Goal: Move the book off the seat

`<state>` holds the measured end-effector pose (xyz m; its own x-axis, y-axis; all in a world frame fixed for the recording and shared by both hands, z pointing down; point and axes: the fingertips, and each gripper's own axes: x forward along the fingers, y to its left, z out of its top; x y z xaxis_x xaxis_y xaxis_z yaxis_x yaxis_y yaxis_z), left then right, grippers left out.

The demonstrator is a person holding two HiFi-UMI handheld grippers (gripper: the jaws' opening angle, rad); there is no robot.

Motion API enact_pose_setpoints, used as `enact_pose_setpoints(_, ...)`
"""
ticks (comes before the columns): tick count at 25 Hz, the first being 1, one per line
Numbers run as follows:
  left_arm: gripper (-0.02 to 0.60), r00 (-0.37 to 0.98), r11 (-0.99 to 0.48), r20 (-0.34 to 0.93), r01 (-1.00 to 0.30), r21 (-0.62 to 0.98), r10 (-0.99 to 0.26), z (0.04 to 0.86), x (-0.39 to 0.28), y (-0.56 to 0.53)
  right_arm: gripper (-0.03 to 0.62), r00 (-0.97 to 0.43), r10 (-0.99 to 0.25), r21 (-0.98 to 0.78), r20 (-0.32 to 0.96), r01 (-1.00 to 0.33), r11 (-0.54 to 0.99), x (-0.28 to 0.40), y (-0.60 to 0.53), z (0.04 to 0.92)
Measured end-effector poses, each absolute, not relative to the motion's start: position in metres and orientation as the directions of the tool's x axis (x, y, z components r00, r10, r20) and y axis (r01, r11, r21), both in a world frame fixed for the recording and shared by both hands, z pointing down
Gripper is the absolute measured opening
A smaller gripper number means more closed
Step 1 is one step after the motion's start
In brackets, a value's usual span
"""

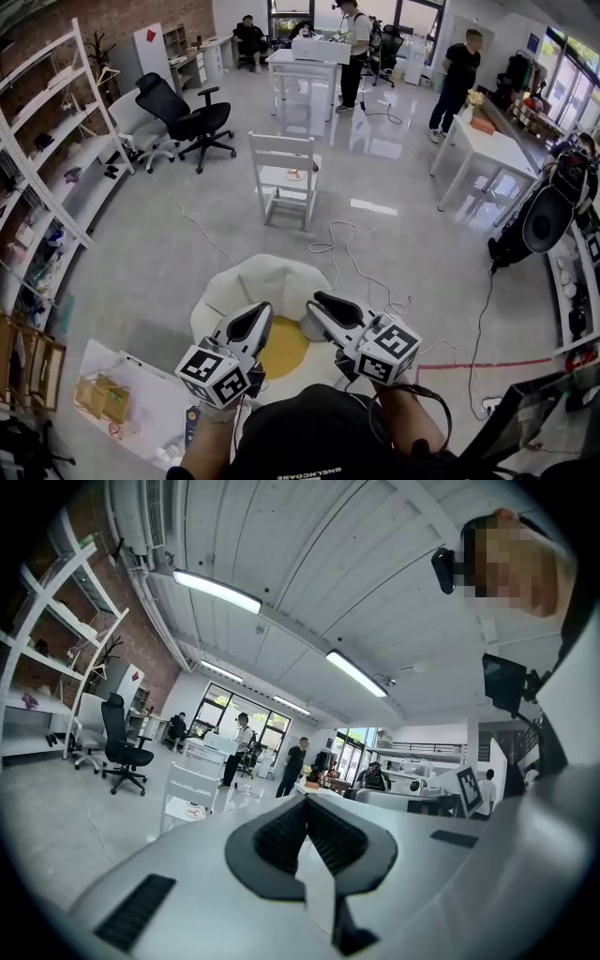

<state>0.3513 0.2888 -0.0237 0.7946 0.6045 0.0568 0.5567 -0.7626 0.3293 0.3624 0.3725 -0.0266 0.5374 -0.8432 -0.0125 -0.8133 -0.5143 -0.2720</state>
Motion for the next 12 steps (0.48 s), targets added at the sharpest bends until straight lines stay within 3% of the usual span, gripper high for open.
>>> enact_pose_setpoints(12, 0.006, 0.773, -0.739, 0.055, 0.580, 0.344, 0.632, -0.023, 0.357, 0.303, 0.097, 0.579, -0.815, -0.285, -0.013, -0.783, -0.552, 0.362, 0.390, -0.028)
